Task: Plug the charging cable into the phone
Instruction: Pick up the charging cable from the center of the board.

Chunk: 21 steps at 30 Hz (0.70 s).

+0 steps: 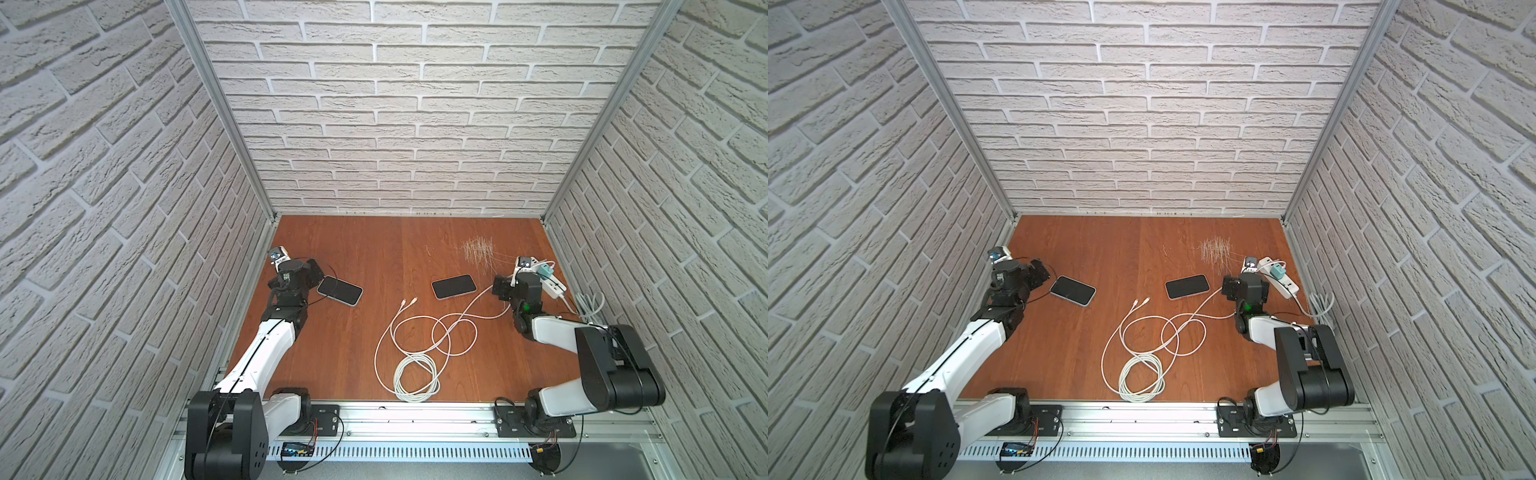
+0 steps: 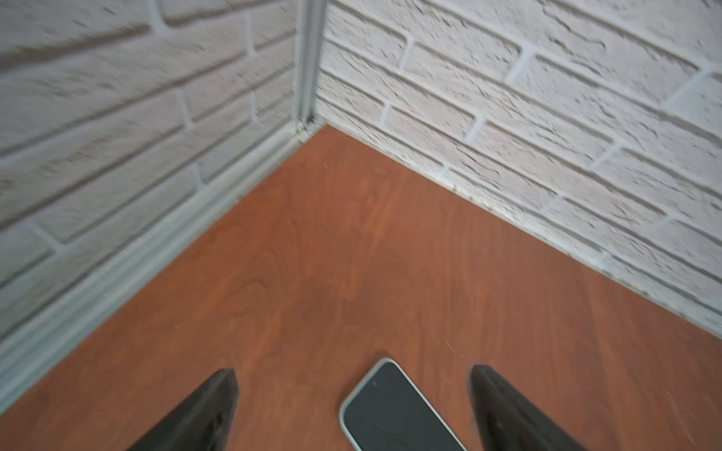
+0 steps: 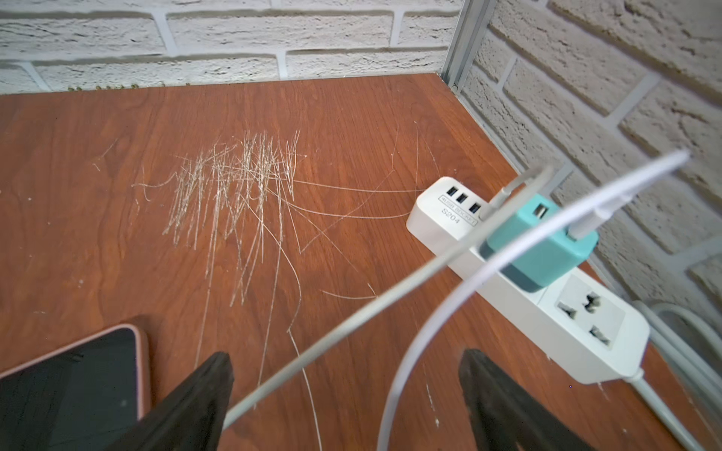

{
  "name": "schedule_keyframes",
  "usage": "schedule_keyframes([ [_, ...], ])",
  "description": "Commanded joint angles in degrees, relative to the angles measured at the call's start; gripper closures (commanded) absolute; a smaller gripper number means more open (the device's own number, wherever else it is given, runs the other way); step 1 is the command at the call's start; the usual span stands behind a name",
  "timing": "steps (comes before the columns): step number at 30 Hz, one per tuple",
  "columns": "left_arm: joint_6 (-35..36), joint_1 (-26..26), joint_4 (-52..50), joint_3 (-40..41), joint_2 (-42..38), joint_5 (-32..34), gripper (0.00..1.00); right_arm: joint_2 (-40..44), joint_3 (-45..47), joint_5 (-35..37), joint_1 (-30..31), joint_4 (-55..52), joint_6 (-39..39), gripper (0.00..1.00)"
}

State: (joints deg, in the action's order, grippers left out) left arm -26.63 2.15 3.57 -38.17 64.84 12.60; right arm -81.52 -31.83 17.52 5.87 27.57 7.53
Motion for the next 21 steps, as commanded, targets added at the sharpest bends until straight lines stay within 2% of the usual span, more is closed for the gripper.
schedule_keyframes([
  [1, 2.1, 7.3, -6.7, -6.9, 2.5, -8.6, 0.09, 4.7, -8.5, 1.9, 0.6, -18.0, 8.2, 0.05],
  [3, 7.0, 14.0, -11.4, -12.3, 6.1, -7.4, 0.11, 5.0, -10.4, -2.5, 0.6, -22.2, 11.4, 0.06],
  [6, 13.4, 22.8, -20.5, -22.1, 14.1, -9.9, 0.15, 3.8, -12.2, -8.4, 0.6, -26.3, 14.4, 0.07],
  [7, 15.9, 25.4, -23.8, -25.4, 17.5, -10.9, 0.21, 3.5, -12.2, -9.7, 0.6, -27.0, 14.9, 0.07],
  [10, 20.5, 31.2, -33.2, -34.2, 27.6, -11.1, 0.30, 3.2, -11.1, -11.0, 0.6, -26.4, 14.9, 0.07],
  [15, 21.5, 32.7, -40.9, -41.6, 38.3, -19.1, 0.43, 2.9, -9.4, -10.7, 0.7, -24.2, 15.6, 0.08],
  [18, 22.1, 34.6, -45.7, -45.6, 43.1, -18.6, 0.53, 2.2, -9.3, -11.3, 0.7, -23.6, 16.1, 0.08],
  [21, 22.0, 35.8, -48.2, -47.4, 46.1, -18.4, 0.55, 1.6, -9.2, -11.6, 0.6, -23.2, 16.5, 0.08],
])
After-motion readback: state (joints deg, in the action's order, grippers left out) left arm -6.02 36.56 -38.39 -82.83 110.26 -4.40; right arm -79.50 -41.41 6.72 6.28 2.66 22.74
